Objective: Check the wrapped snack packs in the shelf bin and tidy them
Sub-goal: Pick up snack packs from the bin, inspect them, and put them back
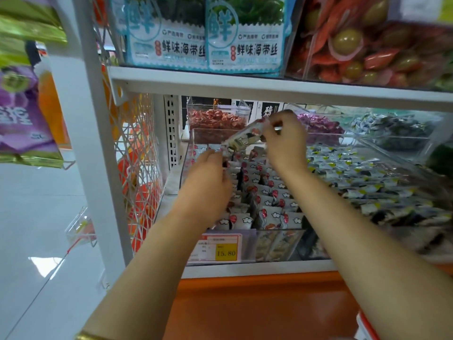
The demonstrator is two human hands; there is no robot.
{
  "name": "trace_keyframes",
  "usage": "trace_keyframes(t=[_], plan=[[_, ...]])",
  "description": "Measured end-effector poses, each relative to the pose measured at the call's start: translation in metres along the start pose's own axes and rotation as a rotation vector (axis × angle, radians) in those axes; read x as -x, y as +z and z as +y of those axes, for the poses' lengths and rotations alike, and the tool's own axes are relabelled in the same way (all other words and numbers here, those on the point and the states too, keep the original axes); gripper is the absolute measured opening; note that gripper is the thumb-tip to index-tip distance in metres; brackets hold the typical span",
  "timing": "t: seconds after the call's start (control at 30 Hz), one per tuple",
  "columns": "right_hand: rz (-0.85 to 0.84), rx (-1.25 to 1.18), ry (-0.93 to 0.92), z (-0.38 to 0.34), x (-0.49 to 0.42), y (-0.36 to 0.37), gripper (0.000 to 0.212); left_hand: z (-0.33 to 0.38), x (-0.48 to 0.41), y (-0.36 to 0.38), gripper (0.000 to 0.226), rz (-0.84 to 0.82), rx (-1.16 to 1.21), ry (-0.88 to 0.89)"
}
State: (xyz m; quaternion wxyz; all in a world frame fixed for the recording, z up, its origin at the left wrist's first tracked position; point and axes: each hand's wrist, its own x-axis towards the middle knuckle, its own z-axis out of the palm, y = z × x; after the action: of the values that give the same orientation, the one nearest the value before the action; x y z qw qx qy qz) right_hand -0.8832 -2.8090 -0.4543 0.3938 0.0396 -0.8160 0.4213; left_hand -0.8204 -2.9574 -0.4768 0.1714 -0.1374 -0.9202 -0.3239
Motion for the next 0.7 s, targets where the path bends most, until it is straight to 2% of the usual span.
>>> trace_keyframes(t=[0.07,0.13,0.27,0.37,0.47,0.57,0.7], plan=[[0.051,-0.144,0.104,-0.003,0.017,-0.020,0.006,0.004,0.003,-0.001,0.042,0.063,0.088,-0.026],[0.029,-0.295,0.207,-0.005,0.035,-0.038,0.006,0.009,0.006,-0.002,0.040,0.031,0.173,-0.069],[-0.014,-0.534,0.382,-0.002,0.066,-0.067,0.011,0.020,0.013,-0.002,0.009,-0.044,0.530,-0.151],[-0.052,-0.703,0.485,0.002,0.081,-0.085,0.013,0.021,0.014,0.000,0.013,-0.088,0.767,-0.225],[-0.052,-0.717,0.491,0.008,0.090,-0.096,0.010,0.023,0.013,0.003,0.011,-0.136,0.895,-0.279],[-0.038,-0.698,0.462,0.012,0.092,-0.103,0.011,0.026,0.012,0.008,0.015,-0.114,1.019,-0.324],[-0.061,-0.893,0.525,0.012,0.087,-0.107,0.012,0.028,0.009,0.008,0.018,-0.110,1.204,-0.382]])
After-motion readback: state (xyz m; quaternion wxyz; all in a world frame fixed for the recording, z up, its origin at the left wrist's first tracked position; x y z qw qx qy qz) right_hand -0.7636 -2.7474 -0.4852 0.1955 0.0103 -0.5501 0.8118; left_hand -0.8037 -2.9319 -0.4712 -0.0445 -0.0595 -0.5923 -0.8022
